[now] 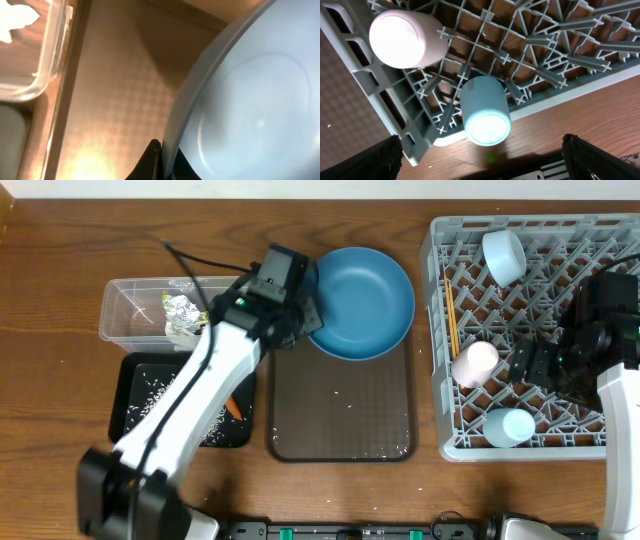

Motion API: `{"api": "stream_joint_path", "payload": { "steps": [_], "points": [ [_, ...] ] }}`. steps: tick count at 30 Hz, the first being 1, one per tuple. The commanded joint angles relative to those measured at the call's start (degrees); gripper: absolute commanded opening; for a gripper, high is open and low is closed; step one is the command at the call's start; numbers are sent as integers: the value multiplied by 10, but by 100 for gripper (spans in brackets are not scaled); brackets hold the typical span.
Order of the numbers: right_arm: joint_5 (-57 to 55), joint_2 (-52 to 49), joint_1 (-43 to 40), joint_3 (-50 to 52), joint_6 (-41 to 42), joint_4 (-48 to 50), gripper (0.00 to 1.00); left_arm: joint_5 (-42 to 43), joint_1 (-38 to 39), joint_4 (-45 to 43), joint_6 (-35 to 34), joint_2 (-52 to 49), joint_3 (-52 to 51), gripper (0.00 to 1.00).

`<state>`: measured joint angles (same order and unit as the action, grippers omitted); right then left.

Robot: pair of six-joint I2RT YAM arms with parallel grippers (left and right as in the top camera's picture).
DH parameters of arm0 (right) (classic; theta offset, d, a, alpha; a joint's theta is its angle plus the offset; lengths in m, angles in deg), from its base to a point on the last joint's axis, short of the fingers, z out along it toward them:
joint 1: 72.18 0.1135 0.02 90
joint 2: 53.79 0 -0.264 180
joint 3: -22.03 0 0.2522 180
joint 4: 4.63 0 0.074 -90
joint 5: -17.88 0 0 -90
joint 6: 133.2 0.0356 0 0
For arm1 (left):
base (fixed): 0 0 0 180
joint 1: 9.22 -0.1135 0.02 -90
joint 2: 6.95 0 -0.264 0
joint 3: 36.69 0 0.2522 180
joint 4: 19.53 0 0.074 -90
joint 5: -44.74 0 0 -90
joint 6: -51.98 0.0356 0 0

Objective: Sort waste into correct bins and load items into the dishwasher rack
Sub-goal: 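Lift the blue plate edge with the left gripper toward the rack, then reach the right gripper to the raised blue plate rim and grasp it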

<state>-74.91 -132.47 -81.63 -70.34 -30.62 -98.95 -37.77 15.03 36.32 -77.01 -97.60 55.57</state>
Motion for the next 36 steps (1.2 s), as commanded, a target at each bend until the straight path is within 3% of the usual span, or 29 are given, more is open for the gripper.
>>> {"api": "stream_joint_path", "payload": {
  "steps": [1,14,17,21,24,27,31,36],
  "points": [
    [-2,4,-3,-7,-6,0,99,-2,10,15,1,33,13,6],
    [11,4,-3,-7,5,35,99,-3,45,53,14,48,12,6],
    [135,4,-3,-7,17,-4,99,-2,45,55,14,48,12,6],
    [397,4,0,-7,-137,35,99,-2,45,61,14,48,12,6],
    [461,5,11,-7,-166,67,99,0,45,80,14,48,12,6],
    [447,4,31,-7,-187,93,86,14,45,100,16,48,12,6],
    [439,4,77,-7,-189,114,82,61,46,109,23,48,12,6],
    [420,4,155,-7,-189,142,56,109,57,105,23,48,12,6]
  ]
}}
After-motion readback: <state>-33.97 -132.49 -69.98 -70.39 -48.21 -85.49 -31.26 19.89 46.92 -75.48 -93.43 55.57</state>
